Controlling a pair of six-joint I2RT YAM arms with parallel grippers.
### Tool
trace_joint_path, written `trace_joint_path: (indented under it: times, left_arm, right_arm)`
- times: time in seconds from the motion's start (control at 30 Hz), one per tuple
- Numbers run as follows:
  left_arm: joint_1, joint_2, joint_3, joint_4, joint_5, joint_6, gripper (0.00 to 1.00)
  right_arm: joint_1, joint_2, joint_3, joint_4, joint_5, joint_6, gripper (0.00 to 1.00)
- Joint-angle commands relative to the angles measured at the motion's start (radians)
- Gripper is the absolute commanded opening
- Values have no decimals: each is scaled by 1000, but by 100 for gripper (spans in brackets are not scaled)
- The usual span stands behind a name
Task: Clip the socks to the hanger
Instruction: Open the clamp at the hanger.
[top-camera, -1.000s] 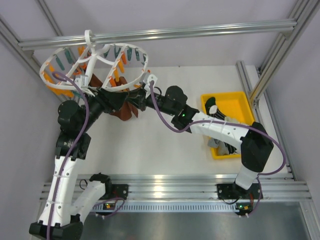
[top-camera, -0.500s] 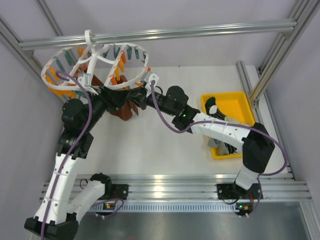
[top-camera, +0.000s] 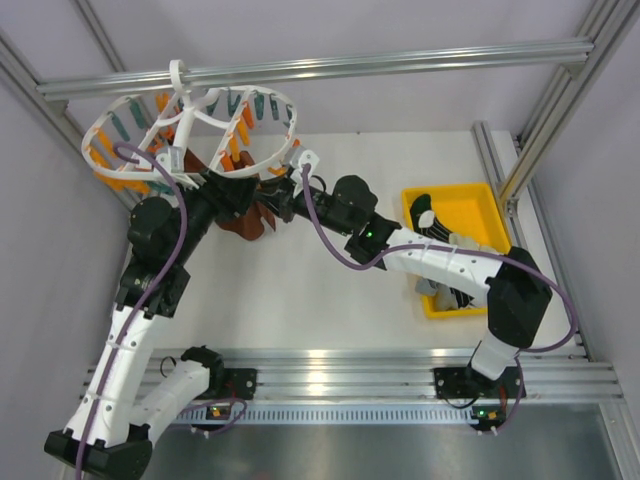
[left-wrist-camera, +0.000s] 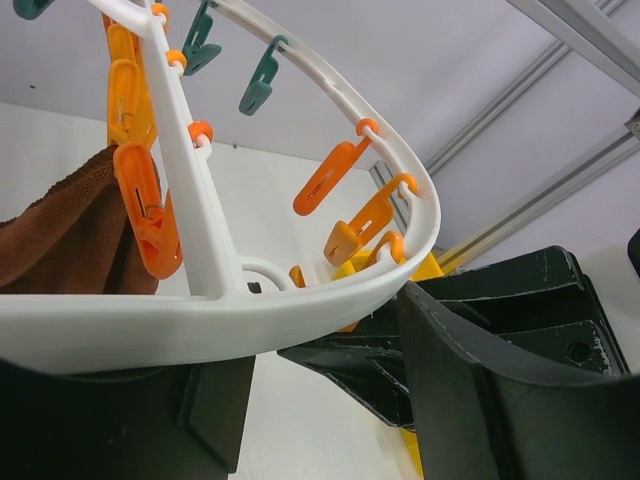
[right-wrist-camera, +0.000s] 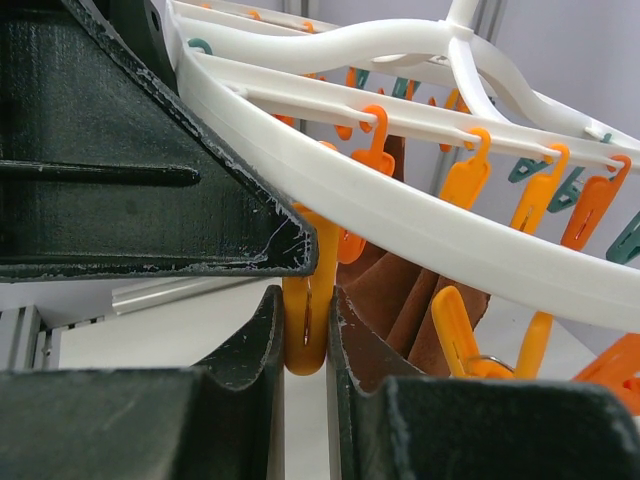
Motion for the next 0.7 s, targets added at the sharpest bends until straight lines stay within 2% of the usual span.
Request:
trace_joint_path:
  times: [0.0,0.13,0.37,0.47,0.57,0.6,0.67]
  left_arm:
    - [0,43,25,123,-14,25,62]
    - [0,32,-1,169,22,11,64]
    - [0,52,7,182,43,1,57]
    - [0,57,13,215,40,13,50]
    - [0,60,21,220,40,19,35]
    - [0,61,21,219,40,20,26]
    - [0,57,19,219,45,17,19]
  right_arm:
    - [73,-60,-15,42,-137,9,0]
    - [74,-58,-8,43,-162,11,0]
    - [85,-55,2,50,-194,3,0]
    - [91,-56,3,48,-209,-15,0]
    - [97,-55,5,45,-220,-25,0]
    - [97,-55,6,43,-220,-26,0]
    - [99,-55,5,34,-221,-32,0]
